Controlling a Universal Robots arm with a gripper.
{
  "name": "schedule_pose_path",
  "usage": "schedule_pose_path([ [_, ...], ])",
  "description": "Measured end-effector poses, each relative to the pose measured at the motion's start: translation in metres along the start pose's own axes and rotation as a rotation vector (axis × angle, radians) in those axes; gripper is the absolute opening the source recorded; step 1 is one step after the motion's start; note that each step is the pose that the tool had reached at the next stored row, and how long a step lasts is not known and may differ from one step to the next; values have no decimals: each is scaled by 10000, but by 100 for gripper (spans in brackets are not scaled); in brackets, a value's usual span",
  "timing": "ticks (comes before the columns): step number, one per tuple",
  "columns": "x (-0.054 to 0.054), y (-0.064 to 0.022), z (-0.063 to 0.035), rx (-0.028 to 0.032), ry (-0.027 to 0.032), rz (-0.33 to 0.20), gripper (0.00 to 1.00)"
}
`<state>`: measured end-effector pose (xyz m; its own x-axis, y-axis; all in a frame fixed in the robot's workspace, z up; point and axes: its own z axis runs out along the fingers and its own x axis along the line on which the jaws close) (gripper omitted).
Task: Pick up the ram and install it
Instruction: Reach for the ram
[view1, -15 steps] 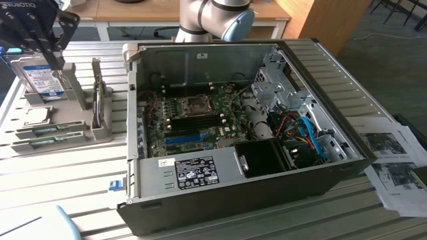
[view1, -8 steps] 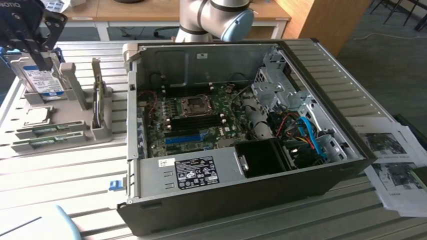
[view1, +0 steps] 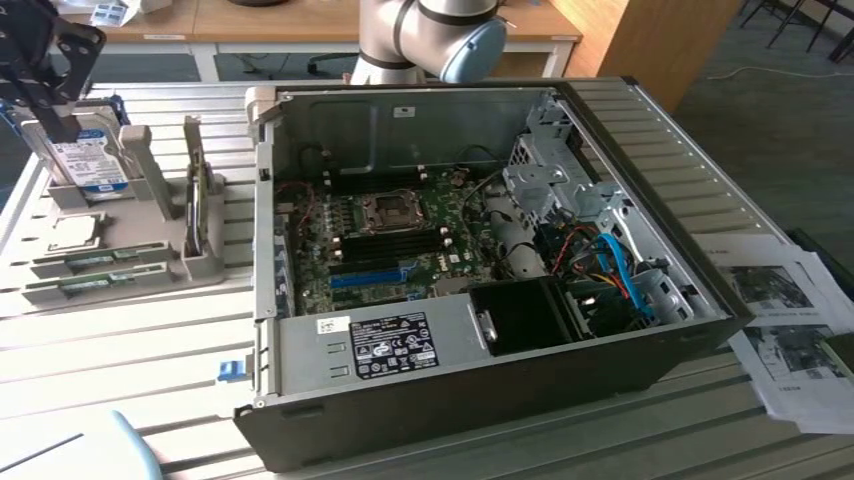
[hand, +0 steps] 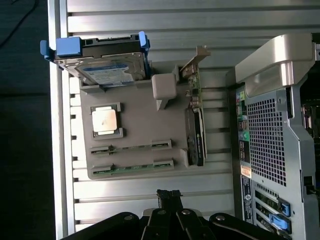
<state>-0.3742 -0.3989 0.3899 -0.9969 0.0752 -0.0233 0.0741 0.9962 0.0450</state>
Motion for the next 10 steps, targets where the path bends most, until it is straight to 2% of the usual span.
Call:
schedule_pose_path([
  [10, 213, -16, -2, 0, 0, 0, 9],
])
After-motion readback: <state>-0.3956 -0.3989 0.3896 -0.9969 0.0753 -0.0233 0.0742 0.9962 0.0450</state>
